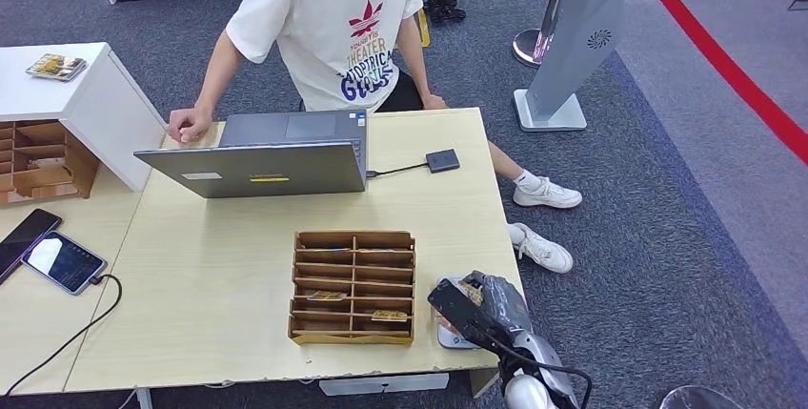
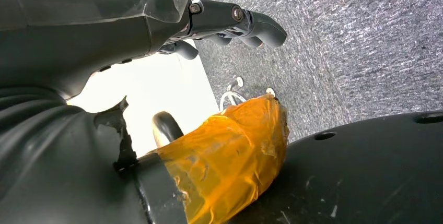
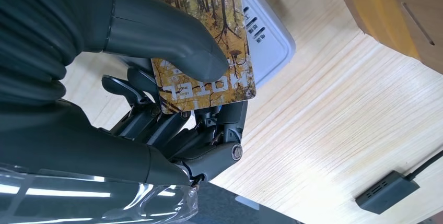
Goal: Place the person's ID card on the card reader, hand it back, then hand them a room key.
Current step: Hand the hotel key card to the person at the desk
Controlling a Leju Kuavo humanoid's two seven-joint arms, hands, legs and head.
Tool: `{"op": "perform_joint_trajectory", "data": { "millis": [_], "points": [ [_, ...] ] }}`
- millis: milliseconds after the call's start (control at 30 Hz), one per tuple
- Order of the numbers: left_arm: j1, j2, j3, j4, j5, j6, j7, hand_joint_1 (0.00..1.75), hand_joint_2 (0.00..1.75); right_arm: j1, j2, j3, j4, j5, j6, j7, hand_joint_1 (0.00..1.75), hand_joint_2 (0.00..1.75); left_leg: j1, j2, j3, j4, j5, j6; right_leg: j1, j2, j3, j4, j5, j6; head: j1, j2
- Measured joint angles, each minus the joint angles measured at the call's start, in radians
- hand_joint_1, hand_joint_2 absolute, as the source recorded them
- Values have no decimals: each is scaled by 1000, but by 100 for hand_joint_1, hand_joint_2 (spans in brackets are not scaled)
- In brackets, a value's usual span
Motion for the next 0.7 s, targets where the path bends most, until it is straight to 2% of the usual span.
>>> {"op": "perform_joint_trajectory", "data": {
  "millis": [700],
  "points": [
    [0,-1,-7,1,1,0,0,0,0,4,0,-2,0,0,0,0,175,175,0,0,0,0,0,0,0,0,0,0,0,0,0,0]
  ]
}}
